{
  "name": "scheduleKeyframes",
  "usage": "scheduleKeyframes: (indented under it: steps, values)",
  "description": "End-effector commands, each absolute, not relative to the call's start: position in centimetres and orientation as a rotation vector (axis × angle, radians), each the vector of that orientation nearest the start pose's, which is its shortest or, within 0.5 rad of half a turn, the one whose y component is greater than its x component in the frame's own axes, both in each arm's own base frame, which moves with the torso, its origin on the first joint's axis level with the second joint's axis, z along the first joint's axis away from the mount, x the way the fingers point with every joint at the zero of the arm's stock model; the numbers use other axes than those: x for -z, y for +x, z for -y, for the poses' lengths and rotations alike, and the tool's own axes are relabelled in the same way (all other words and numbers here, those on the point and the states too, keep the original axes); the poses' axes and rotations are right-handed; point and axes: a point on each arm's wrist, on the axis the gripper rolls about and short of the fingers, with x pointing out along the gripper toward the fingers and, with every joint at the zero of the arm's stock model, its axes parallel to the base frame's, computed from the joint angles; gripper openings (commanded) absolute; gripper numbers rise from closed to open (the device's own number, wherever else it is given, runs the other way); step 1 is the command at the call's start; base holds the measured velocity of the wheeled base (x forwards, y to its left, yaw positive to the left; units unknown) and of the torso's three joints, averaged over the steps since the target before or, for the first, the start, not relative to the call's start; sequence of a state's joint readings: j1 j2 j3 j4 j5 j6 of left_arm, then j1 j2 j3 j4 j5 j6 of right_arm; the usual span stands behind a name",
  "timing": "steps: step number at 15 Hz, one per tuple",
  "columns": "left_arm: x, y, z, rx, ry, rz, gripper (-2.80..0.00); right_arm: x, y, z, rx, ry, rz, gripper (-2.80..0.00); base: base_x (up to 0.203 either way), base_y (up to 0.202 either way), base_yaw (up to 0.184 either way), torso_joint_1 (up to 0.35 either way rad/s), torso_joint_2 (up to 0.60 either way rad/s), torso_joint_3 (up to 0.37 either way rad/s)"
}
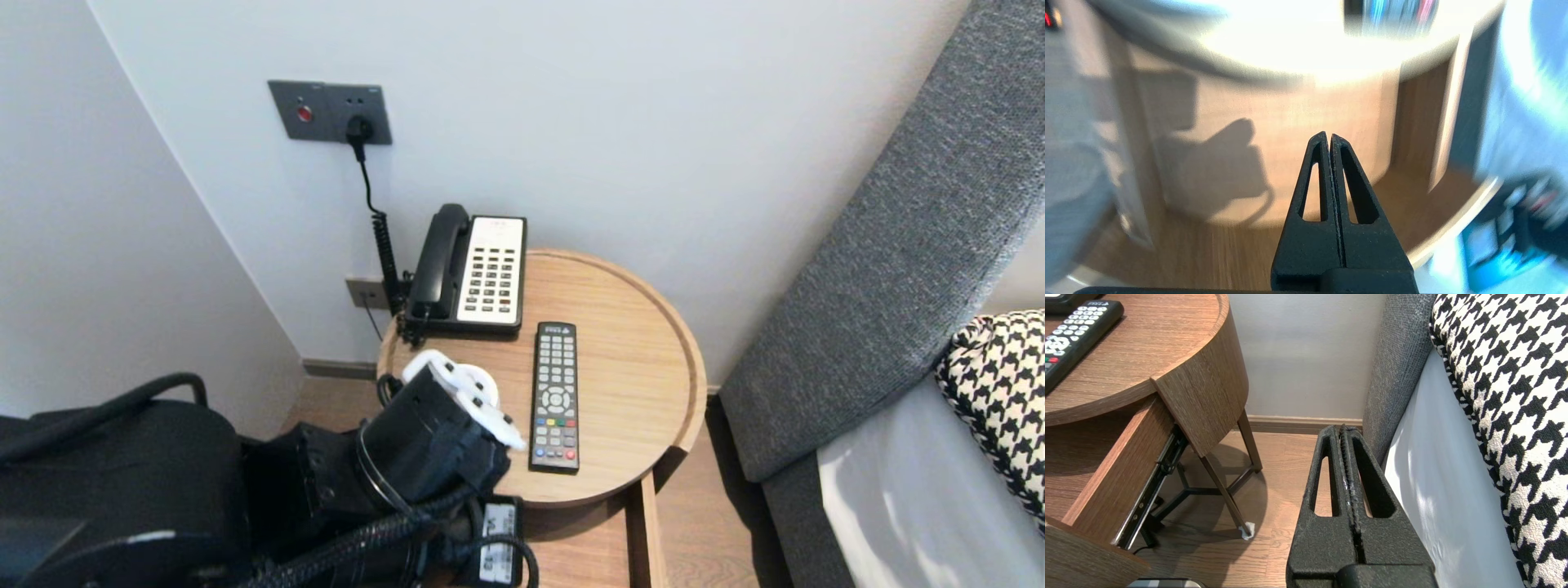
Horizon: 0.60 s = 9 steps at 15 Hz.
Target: Put the remote controls on the table in the drawer one by one
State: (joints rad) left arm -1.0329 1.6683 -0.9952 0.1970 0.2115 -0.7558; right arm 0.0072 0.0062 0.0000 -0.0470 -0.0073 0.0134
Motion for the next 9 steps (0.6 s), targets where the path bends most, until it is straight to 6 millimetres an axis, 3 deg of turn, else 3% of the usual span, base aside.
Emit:
scheduleKeyframes:
  steps: [1, 4, 7, 9]
  values:
    - [-20.4, 17.0, 22.4, 0.403, -0.259, -0.844, -2.8, -7.4, -2.0, 0.0, 0.0, 0.014, 0.015, -2.8, 0.0, 0.0, 0.0, 0.0, 0.0, 0.0]
    - [-25.2, 17.7, 19.1, 0.402, -0.249, -0.706, -2.8, -7.4, -2.0, 0.0, 0.0, 0.014, 0.015, -2.8, 0.0, 0.0, 0.0, 0.0, 0.0, 0.0]
    - [-26.8, 18.1, 16.6, 0.368, -0.186, -0.643, -2.8, -7.4, -2.0, 0.0, 0.0, 0.014, 0.015, -2.8, 0.0, 0.0, 0.0, 0.0, 0.0, 0.0]
    - [-26.6, 18.0, 16.2, 0.339, -0.153, -0.656, -2.8, -7.4, -2.0, 0.0, 0.0, 0.014, 0.015, -2.8, 0.0, 0.0, 0.0, 0.0, 0.0, 0.0]
